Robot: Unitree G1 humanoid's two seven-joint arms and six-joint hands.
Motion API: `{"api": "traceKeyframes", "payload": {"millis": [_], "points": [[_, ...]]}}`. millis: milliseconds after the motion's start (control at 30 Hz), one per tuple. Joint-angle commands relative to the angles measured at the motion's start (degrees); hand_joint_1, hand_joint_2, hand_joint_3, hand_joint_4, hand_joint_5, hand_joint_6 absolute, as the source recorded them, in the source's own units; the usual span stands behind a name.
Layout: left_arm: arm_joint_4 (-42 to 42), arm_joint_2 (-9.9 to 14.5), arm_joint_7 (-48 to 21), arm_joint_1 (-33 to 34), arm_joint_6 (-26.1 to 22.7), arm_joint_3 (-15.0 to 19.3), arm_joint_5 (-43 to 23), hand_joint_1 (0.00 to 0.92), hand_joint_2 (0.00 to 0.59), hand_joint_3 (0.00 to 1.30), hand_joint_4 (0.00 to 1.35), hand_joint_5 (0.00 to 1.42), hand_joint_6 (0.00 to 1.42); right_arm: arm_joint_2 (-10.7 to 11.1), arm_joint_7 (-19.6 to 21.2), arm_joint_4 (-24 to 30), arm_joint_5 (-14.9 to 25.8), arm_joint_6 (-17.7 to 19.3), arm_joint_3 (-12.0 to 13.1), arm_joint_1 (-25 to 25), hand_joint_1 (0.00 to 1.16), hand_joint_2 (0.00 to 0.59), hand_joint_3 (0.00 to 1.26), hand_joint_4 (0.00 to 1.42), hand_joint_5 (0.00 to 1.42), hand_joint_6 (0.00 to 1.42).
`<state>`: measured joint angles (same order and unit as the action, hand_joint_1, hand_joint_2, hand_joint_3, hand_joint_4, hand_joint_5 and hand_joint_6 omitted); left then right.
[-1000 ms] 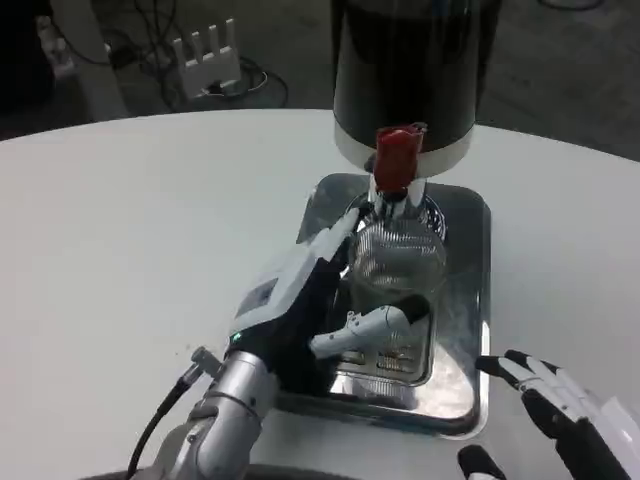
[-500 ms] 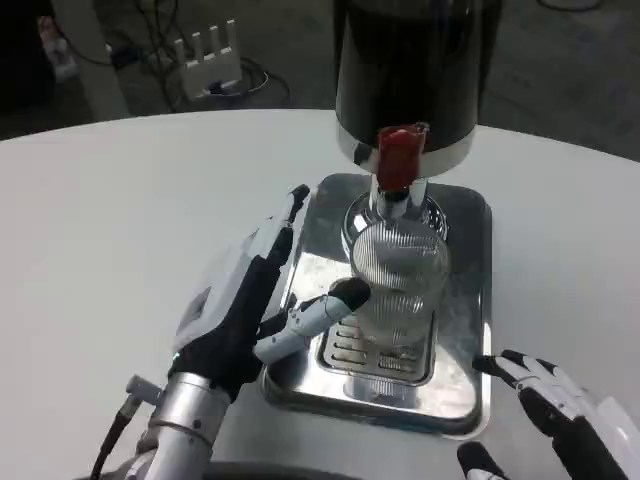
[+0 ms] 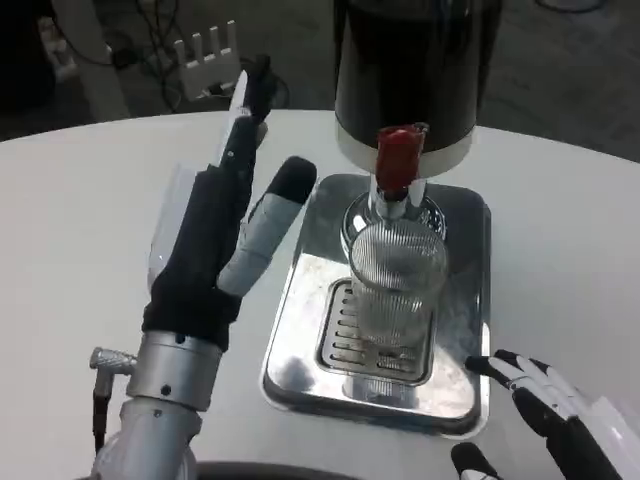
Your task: Grasp the cup under the faucet to collect the drink, then remove the cup.
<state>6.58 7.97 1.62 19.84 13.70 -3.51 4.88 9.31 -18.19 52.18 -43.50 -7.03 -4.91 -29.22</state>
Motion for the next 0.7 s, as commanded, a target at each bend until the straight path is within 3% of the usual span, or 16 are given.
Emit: {"api": "traceKeyframes", "payload": {"millis": [33, 267, 433, 700], "points": [[3.3, -1.7, -2.6, 0.9, -3.9, -0.4, -2.6, 0.0, 0.062, 0.0, 0.0, 0.05, 0.04, -0.4, 1.1, 0.2, -0.2, 0.2, -0.2, -0.7, 0.35, 0.459, 0.15, 0.05, 0.0, 0.0], [2.9, -3.2, -6.1, 3.3, -5.5, -1.5, -4.4, 0.0, 0.085, 0.0, 0.06, 0.16, 0.13, -0.1, 1.3, 0.4, 0.2, 0.4, 0.3, -1.8, 0.35, 0.46, 0.15, 0.05, 0.0, 0.0], [4.1, -4.0, -7.0, 3.3, -5.8, -1.8, -4.9, 0.0, 0.094, 0.12, 0.18, 0.27, 0.23, -0.2, 1.8, 0.4, 0.2, 0.5, 0.0, -2.0, 0.35, 0.461, 0.15, 0.05, 0.0, 0.0], [6.3, -4.2, -6.6, 2.4, -6.3, -1.5, -3.8, 0.0, 0.09, 0.19, 0.28, 0.37, 0.33, 0.0, 1.8, 0.7, 0.2, 0.7, -0.2, -2.4, 0.35, 0.461, 0.15, 0.05, 0.0, 0.0]]}}
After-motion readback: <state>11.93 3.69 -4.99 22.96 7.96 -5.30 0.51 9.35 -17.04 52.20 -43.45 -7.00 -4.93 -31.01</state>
